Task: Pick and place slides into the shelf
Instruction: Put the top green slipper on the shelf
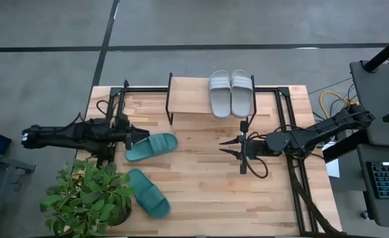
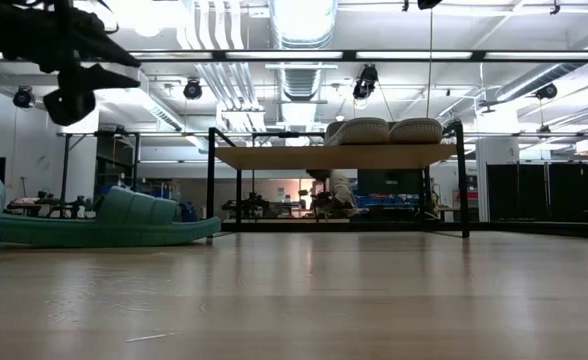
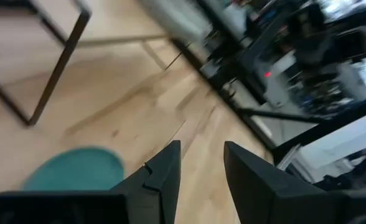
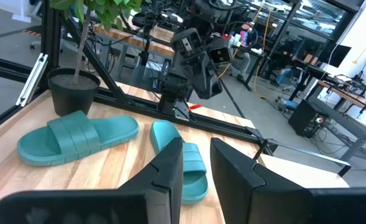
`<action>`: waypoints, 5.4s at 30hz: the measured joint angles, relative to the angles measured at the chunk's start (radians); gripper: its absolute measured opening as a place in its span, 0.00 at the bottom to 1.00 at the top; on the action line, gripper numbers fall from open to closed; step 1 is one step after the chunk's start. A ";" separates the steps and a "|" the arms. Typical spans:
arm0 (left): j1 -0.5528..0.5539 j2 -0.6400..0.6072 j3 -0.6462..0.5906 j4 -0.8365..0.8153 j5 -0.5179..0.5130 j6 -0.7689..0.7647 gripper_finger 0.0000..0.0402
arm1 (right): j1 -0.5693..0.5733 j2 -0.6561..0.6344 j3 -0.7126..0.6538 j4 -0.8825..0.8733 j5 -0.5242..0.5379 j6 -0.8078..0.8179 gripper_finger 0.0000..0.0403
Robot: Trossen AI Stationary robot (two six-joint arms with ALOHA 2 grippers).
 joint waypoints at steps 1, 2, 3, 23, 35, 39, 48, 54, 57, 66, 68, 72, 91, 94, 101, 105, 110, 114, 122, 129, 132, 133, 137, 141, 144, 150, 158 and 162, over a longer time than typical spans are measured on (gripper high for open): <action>0.000 0.012 0.016 -0.031 0.001 -0.009 0.27 | 0.000 0.000 0.000 0.000 0.000 0.000 0.18; 0.000 0.023 0.028 -0.053 0.002 -0.018 0.27 | 0.000 0.000 0.000 0.000 0.000 0.000 0.18; 0.000 0.033 0.036 -0.069 0.005 -0.035 0.27 | 0.000 0.000 0.000 0.000 0.000 0.000 0.18; 0.000 0.192 0.014 -0.084 0.048 -0.024 0.27 | 0.000 0.000 -0.002 -0.008 0.000 0.003 0.18; 0.000 0.266 0.015 -0.054 0.277 0.091 0.34 | 0.000 0.000 -0.003 0.001 0.000 0.003 0.18; 0.000 0.327 0.010 0.004 0.265 0.099 0.46 | 0.000 0.000 -0.003 0.000 0.000 0.003 0.18; 0.002 0.421 0.007 0.065 0.158 -0.047 0.51 | 0.000 0.000 -0.003 0.000 0.000 0.011 0.18; 0.002 0.454 0.006 0.049 0.137 -0.087 0.49 | 0.000 0.000 -0.003 -0.001 0.000 0.011 0.18; 0.002 0.456 0.006 0.036 0.139 -0.087 0.49 | 0.000 0.000 -0.003 -0.003 0.000 0.011 0.18; 0.001 0.408 0.000 -0.091 0.139 -0.137 0.49 | 0.000 0.000 -0.004 -0.008 0.000 0.011 0.18; 0.001 0.407 0.000 -0.092 0.139 -0.138 0.49 | 0.000 0.000 -0.004 -0.011 0.000 0.011 0.18; 0.001 0.410 0.000 -0.092 0.140 -0.138 0.49 | 0.000 0.000 -0.004 -0.027 0.000 0.011 0.18; 0.000 0.398 -0.002 -0.144 0.164 -0.184 0.49 | 0.000 0.000 -0.004 -0.031 0.000 0.011 0.18; 0.000 0.419 -0.003 -0.145 0.126 -0.199 0.49 | 0.000 0.000 -0.004 -0.031 0.000 0.011 0.18; 0.000 0.504 -0.003 -0.105 0.065 -0.217 0.49 | 0.000 0.000 -0.004 -0.031 0.000 0.011 0.18; 0.001 0.563 -0.003 -0.002 0.056 -0.193 0.49 | 0.000 0.000 -0.004 -0.031 0.000 0.011 0.18; 0.002 0.633 -0.003 0.044 0.038 -0.164 0.49 | 0.000 0.000 -0.004 -0.031 0.000 0.011 0.18; 0.000 0.681 -0.001 0.071 0.028 -0.164 0.49 | 0.000 0.000 -0.004 -0.031 0.000 0.011 0.18; 0.001 0.730 -0.003 0.143 0.036 -0.119 0.47 | 0.000 0.000 -0.004 -0.031 0.000 0.011 0.18; 0.001 0.730 -0.003 0.157 0.059 -0.053 0.24 | 0.000 0.000 -0.004 -0.031 0.000 0.011 0.18; 0.001 0.714 -0.003 0.154 0.109 0.018 0.10 | 0.000 0.000 -0.004 -0.031 0.000 0.011 0.18; 0.001 0.706 -0.003 0.149 0.135 0.040 0.05 | 0.000 0.000 -0.004 -0.031 0.000 0.011 0.18; 0.002 0.670 -0.005 0.135 0.212 0.054 0.02 | 0.000 0.000 -0.004 -0.031 0.000 0.011 0.18; 0.001 0.619 -0.005 0.131 0.326 0.048 0.01 | 0.000 0.000 -0.004 -0.031 0.000 0.011 0.18; 0.002 0.579 -0.005 0.136 0.423 0.047 0.00 | 0.000 0.000 -0.004 -0.031 0.000 0.011 0.18; 0.001 0.487 -0.001 0.145 0.493 0.046 0.00 | 0.040 0.019 -0.008 -0.043 -0.171 -0.243 0.19; 0.001 0.416 0.044 0.145 0.493 0.040 0.00 | 0.127 0.163 0.027 0.052 -0.064 -0.535 0.25; 0.001 0.407 0.055 0.143 0.497 0.014 0.00 | 0.130 0.253 0.063 0.055 -0.030 -0.616 0.34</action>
